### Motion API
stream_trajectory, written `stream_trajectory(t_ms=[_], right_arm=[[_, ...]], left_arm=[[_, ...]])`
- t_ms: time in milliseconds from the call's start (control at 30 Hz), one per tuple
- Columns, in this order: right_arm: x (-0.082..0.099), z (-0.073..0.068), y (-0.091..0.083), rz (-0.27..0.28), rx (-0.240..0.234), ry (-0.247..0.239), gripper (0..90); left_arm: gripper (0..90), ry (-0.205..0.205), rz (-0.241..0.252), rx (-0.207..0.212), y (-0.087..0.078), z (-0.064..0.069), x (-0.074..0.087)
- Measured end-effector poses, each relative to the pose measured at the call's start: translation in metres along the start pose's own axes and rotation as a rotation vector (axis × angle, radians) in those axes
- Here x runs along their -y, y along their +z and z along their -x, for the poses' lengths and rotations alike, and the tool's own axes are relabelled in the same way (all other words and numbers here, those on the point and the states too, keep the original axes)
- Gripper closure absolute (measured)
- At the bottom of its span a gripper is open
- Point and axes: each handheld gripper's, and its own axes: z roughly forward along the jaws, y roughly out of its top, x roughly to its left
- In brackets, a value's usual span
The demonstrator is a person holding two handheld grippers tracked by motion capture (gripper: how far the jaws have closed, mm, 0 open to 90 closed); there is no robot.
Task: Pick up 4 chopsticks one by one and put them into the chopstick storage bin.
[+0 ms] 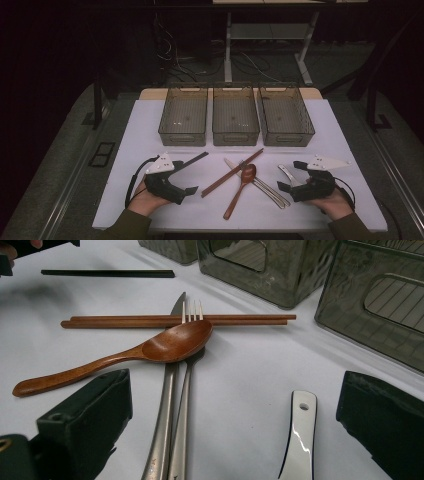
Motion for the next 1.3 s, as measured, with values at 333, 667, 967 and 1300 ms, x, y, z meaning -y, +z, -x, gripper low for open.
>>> stream_trajectory(t_ms=[333, 667, 967, 1300], right_arm=[[0.0, 0.0, 0.0, 0.001, -0.006, 0.007, 1.0], [0.0, 0.0, 0.001, 0.009, -0.011, 0.007, 1.1], [0.0, 0.001, 0.002, 0.009, -0.011, 0.01, 1.0], [0.0, 0.001, 0.003, 0.008, -0.019, 0.015, 1.0]], left_arm=[[0.0, -0.002, 0.008, -0.009, -0.001, 0.0, -0.001], [0.0, 0.008, 0.004, -0.006, -0.002, -0.003, -0.004], [5.4, 0.005, 0.005, 0.002, 0.002, -0.008, -0.007], [14.0, 0.008, 0.023, 0.009, 0.008, -0.007, -0.014]])
